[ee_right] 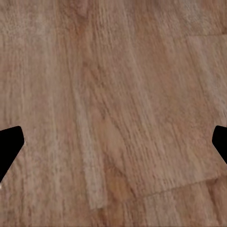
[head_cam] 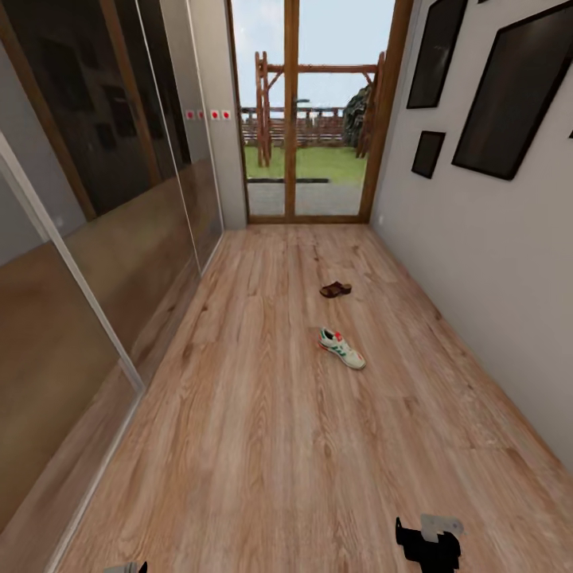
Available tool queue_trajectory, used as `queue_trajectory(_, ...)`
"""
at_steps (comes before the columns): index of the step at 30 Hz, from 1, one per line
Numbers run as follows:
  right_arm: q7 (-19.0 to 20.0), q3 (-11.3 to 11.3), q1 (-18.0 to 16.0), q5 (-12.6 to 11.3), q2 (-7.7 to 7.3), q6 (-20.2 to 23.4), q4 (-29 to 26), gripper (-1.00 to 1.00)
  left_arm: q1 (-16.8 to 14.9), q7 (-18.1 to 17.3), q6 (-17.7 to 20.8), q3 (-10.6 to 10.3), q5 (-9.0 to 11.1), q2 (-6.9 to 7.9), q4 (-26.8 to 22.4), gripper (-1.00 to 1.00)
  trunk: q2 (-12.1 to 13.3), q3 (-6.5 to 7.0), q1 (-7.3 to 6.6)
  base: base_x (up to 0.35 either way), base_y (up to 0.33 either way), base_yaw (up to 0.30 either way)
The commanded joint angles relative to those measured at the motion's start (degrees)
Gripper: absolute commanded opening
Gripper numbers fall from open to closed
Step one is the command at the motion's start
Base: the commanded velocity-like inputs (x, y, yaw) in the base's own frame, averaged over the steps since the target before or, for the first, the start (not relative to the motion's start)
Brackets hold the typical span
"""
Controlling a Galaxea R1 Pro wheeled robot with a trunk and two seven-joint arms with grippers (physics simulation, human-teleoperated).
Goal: Pick up the two gym shoes and the two sandals from the corridor floor and place them onto the hallstand (shoe rack) in the corridor, making sure they are on the rack and not on the floor. Arrange them so the two gym shoes are next to each other and the two sandals are next to each other.
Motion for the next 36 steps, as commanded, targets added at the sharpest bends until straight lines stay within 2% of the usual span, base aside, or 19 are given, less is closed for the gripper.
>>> queue_trajectory(1, 0.0, 0.1, 0.0, -0.2, 0.00, -0.2, 0.0, 1.00, 0.0, -0.6, 0.0, 0.2, 0.5, 0.00, 0.1, 1.00, 0.0, -0.05, 0.03, 0.338, 0.110, 0.000)
queue_trajectory(36, 0.0, 0.1, 0.0, -0.2, 0.00, -0.2, 0.0, 1.00, 0.0, -0.6, 0.0, 0.2, 0.5, 0.00, 0.1, 1.00, 0.0, -0.05, 0.03, 0.338, 0.080, 0.000)
